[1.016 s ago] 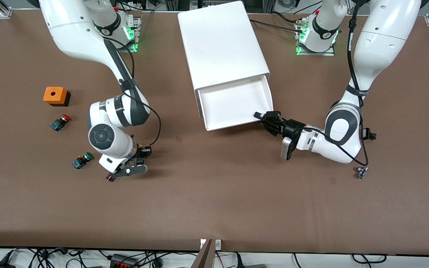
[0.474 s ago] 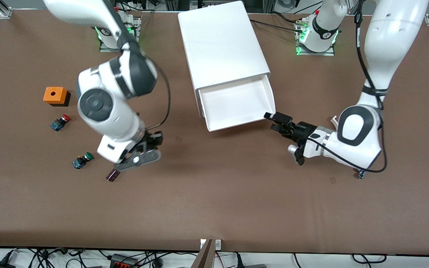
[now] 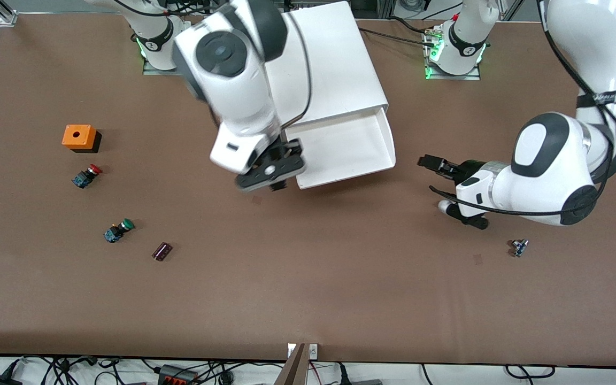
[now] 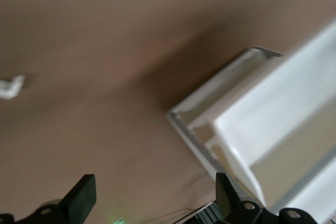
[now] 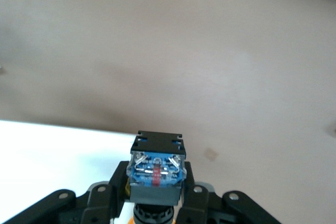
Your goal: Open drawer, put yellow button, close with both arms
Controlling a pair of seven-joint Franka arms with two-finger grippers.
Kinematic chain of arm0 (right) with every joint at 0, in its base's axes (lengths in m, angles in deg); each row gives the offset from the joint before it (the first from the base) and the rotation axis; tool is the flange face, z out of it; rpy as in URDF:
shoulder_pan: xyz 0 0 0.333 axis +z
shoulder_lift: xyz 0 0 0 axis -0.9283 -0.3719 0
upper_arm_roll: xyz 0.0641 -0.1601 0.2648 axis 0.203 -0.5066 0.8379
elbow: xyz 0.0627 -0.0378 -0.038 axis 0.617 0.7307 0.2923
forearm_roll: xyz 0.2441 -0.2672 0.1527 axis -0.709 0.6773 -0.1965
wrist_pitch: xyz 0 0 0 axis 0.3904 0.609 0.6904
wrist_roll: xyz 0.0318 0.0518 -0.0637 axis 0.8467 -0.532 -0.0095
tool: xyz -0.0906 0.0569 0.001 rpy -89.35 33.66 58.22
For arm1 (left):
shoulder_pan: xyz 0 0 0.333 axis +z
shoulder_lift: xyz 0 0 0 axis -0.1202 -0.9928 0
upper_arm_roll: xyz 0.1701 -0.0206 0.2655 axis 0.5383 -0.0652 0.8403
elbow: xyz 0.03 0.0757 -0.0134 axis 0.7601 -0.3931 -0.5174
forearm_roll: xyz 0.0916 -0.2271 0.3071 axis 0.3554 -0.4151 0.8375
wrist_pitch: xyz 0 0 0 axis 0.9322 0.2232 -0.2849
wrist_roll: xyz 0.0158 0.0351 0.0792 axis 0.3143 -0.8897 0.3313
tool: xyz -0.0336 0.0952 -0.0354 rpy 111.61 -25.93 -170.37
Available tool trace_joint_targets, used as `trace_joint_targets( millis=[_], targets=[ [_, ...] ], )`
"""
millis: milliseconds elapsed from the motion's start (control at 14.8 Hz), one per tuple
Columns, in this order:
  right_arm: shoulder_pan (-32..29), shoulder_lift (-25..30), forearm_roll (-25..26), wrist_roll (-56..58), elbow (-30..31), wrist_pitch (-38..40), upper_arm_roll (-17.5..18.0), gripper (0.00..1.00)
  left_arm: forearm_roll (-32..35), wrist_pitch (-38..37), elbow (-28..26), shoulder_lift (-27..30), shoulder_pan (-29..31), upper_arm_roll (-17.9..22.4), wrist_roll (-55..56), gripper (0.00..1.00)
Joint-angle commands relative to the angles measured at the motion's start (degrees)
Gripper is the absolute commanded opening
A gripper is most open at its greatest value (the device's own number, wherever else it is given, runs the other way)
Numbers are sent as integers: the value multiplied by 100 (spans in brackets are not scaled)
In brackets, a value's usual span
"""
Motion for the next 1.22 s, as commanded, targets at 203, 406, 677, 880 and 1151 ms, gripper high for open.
trace_joint_targets(
  millis=[203,406,677,880,1151],
  targets=[
    [696,-460,43,-684,-277,-244,-82,0,2069,-79,236,123,-175,-123,1041,100],
    [785,-609,-9,-921,-277,-428,-38,0,2071,79,772,-341,-105,-80,1032,100],
    [978,-785,-18,-1141,-268,-455,-3,0,2045,88,924,-536,-70,-71,1040,100],
    [1040,-882,-18,-1203,-269,-455,-3,0,2045,123,915,-510,-79,-71,1102,100],
    [1092,-1005,-18,-1203,-260,-455,6,0,2045,123,888,-510,-61,-80,1102,100]
  ],
)
